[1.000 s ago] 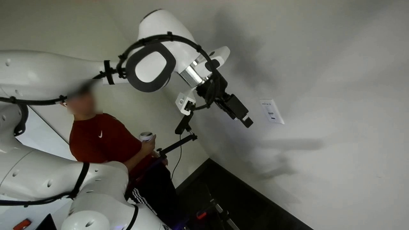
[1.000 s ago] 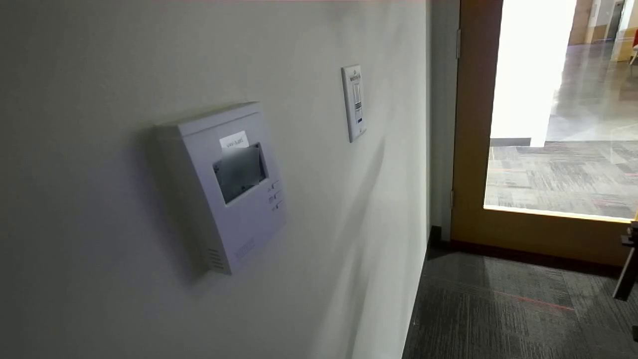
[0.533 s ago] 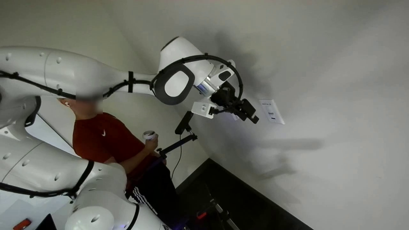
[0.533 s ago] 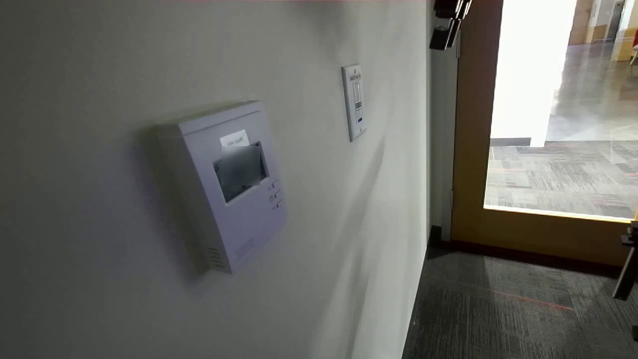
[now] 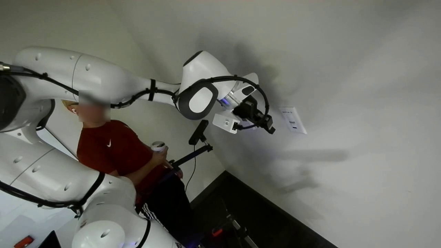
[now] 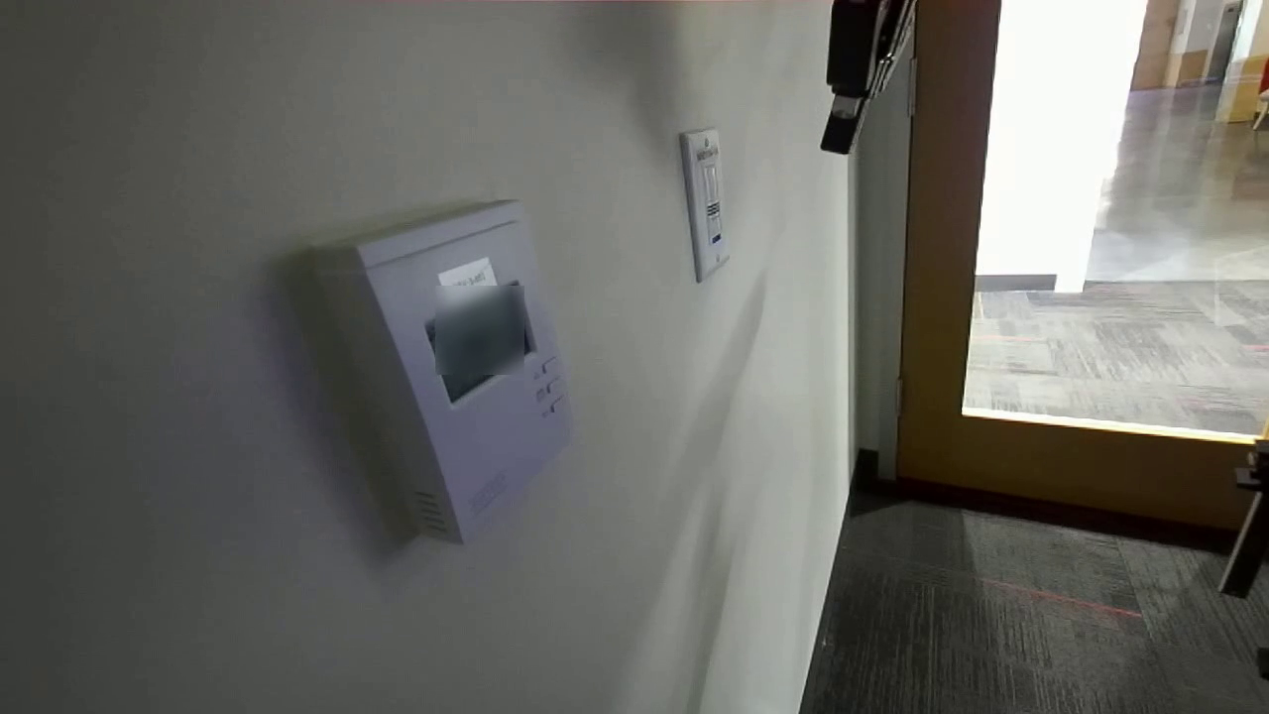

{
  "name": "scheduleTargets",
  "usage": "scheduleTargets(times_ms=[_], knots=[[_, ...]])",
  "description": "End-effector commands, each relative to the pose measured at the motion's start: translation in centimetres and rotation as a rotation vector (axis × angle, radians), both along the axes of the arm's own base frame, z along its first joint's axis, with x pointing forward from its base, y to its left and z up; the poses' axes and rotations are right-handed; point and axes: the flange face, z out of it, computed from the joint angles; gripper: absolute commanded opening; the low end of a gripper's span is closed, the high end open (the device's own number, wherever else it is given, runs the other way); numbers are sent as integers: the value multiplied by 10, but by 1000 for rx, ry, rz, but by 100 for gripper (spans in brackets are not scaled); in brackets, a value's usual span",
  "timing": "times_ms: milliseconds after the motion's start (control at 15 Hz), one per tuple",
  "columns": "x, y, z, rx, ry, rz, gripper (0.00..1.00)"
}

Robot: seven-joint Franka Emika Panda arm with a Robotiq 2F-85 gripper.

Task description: Press the switch

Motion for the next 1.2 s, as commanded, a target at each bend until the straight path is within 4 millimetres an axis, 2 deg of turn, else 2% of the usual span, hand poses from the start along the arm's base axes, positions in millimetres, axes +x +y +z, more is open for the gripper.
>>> scheduleTargets(times_ms=[0,467,1133], knots=[[-1,-4,3,15,11,-23,0],[0,-2,0,4,4,-11,0],[7,15,-12,145,-67,-85,0]])
